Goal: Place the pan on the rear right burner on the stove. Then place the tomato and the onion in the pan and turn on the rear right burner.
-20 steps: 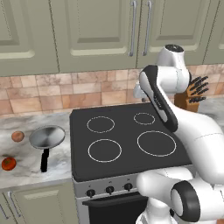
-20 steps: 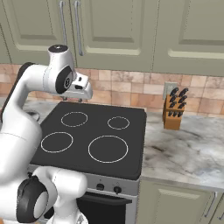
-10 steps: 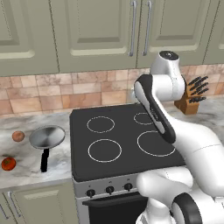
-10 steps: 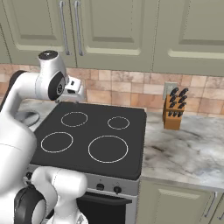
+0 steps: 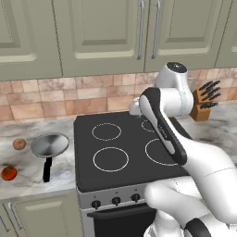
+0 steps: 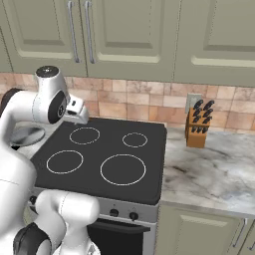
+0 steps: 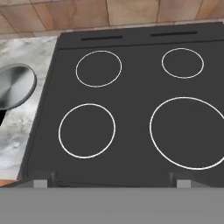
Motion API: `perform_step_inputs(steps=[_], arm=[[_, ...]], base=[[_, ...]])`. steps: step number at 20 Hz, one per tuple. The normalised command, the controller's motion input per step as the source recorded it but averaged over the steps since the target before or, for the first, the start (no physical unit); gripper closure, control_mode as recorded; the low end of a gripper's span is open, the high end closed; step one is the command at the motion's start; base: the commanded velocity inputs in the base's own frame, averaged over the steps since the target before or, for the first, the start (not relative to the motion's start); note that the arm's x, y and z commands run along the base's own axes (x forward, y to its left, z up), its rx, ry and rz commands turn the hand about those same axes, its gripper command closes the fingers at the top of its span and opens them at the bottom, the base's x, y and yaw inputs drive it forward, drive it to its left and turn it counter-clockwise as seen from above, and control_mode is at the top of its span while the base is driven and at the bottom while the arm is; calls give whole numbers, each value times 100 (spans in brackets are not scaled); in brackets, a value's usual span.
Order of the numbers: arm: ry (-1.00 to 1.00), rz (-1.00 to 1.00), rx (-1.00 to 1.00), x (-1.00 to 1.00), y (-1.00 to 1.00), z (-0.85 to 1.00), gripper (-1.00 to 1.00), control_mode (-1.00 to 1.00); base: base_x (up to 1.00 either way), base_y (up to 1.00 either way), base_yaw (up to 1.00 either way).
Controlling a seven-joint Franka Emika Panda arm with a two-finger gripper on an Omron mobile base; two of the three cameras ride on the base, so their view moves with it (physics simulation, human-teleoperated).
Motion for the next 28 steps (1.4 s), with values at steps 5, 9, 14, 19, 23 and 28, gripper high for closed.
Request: perform_step_inputs(steps=[5,9,14,19,23,28], arm=[[5,0,5,-18,37,-3,-100,-100],[9,0,0,-19,47,-2,-100,-100],[13,0,0,-9,58,-3,-100,-100],[11,0,0,-2,55,-12,-100,-100],[8,0,0,0,42,-17,-100,-100],[8,1,0,0,37,-24,-100,-100]], base=[[0,0,0],[0,0,0],[0,0,0],[0,0,0],[0,0,0],[0,0,0]])
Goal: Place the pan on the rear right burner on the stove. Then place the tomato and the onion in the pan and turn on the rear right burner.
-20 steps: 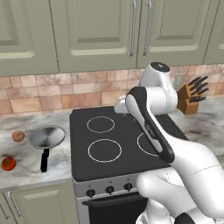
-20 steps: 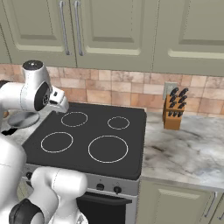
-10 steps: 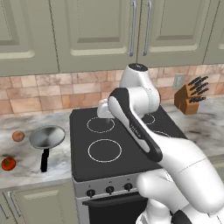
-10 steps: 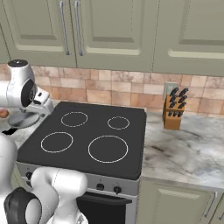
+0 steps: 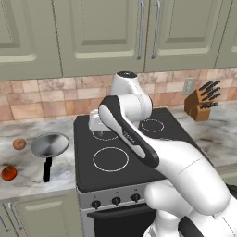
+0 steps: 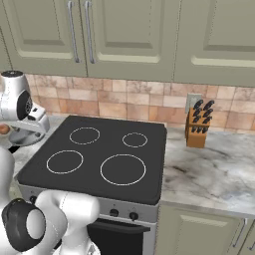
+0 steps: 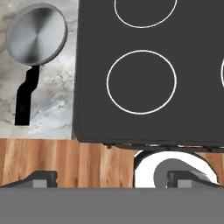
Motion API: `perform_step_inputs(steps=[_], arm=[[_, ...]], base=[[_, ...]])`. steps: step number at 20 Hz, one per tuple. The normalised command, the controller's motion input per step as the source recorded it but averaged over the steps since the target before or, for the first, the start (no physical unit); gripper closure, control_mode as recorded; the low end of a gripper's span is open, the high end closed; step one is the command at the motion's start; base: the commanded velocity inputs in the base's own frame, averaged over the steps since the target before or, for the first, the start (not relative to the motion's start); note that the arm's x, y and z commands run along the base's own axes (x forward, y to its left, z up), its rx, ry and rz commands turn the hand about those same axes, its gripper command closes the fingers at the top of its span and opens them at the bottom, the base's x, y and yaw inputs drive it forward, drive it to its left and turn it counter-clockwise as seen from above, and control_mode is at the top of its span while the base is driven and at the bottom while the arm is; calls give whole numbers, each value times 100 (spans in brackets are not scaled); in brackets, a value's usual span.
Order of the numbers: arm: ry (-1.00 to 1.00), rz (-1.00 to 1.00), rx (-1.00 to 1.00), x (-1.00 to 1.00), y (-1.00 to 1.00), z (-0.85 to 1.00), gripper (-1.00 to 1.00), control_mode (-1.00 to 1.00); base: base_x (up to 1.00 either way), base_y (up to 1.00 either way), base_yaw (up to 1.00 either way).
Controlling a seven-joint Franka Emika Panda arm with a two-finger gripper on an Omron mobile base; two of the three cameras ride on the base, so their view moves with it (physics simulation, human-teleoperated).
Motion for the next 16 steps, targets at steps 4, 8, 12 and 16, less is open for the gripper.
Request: perform_step_inputs(steps=[4,8,12,16], arm=[[4,2,0,0,36,-26,-100,-100],[1,4,0,0,34,-24,-100,-100],[0,4,0,0,33,-15,-100,-100],[0,4,0,0,35,-12,-100,-100]], base=[[0,0,0],[0,0,0],[0,0,0],[0,0,0]])
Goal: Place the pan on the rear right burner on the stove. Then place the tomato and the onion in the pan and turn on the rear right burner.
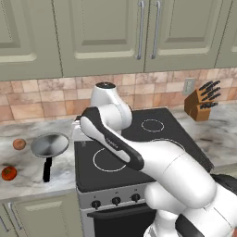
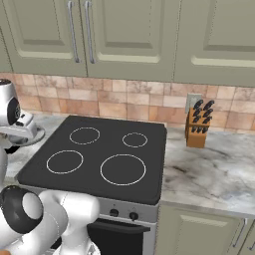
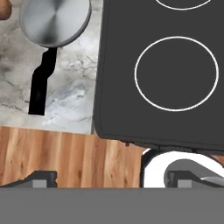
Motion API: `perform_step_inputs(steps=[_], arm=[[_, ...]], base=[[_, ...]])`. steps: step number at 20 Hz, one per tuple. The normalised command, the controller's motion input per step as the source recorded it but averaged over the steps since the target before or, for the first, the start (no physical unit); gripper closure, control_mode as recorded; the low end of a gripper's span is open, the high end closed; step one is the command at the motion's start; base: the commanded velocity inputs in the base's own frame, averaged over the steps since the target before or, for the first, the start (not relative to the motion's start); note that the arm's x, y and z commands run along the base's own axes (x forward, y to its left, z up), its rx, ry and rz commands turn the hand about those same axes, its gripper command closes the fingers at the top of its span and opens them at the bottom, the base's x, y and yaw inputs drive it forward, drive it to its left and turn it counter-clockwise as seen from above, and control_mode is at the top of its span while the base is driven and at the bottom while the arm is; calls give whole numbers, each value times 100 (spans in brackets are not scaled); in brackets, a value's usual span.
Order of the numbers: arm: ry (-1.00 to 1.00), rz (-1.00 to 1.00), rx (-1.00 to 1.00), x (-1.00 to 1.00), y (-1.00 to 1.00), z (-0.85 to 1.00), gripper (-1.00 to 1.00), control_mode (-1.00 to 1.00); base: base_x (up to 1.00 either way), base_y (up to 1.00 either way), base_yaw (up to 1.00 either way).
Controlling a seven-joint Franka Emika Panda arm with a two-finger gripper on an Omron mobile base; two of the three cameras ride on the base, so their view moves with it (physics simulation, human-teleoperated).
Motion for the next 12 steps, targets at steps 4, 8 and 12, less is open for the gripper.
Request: perform_step_inputs(steps=[4,8,12], arm=[[0,3,0,0,36,-10,-100,-100],[0,2,0,0,38,-10,-100,-100],[0,2,0,0,40,-11,-100,-100]], base=[[0,0,0],[0,0,0],[0,0,0]])
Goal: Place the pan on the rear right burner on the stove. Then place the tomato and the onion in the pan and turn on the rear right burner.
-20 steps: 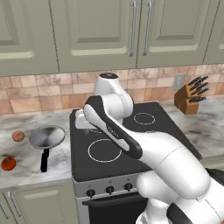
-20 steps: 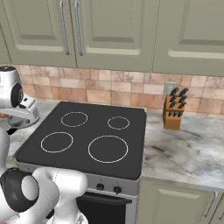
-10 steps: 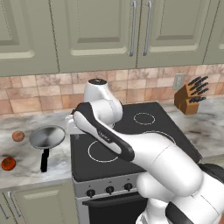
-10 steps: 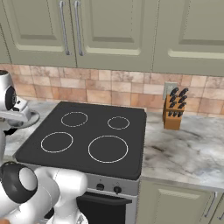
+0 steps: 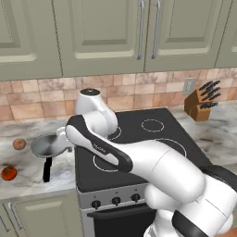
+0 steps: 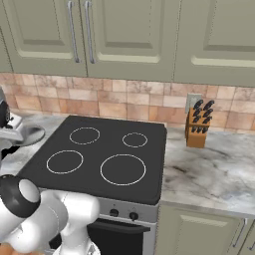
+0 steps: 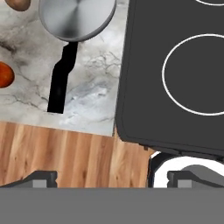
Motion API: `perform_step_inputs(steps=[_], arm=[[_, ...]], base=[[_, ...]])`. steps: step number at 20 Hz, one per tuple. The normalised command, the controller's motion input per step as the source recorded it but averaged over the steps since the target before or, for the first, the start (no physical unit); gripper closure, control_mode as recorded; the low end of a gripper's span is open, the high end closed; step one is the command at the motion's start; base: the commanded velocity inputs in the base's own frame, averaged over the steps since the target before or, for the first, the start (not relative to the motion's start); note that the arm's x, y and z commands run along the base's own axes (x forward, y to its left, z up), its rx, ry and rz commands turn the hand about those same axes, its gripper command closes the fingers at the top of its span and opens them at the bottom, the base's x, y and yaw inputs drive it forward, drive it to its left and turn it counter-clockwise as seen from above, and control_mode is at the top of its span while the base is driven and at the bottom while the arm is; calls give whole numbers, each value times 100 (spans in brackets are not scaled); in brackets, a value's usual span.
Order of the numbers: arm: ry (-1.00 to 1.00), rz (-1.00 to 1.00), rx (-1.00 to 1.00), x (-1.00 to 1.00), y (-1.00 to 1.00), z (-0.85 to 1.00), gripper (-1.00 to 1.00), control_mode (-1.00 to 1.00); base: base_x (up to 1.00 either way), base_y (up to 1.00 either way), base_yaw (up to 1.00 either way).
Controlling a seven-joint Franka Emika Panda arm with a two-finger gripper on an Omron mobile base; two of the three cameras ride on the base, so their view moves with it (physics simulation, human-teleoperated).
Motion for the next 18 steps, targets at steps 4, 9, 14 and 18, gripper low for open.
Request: perform_step_inputs(steps=[4,9,14,18], arm=[[0,2,0,0,41,-12,-100,-100],[0,1,0,0,33,-13,-100,-100],[0,0,0,0,17,-17,-100,-100],[0,1,0,0,13,-18,-100,-100]], base=[[0,0,0],[0,0,0],[0,0,0],[0,0,0]])
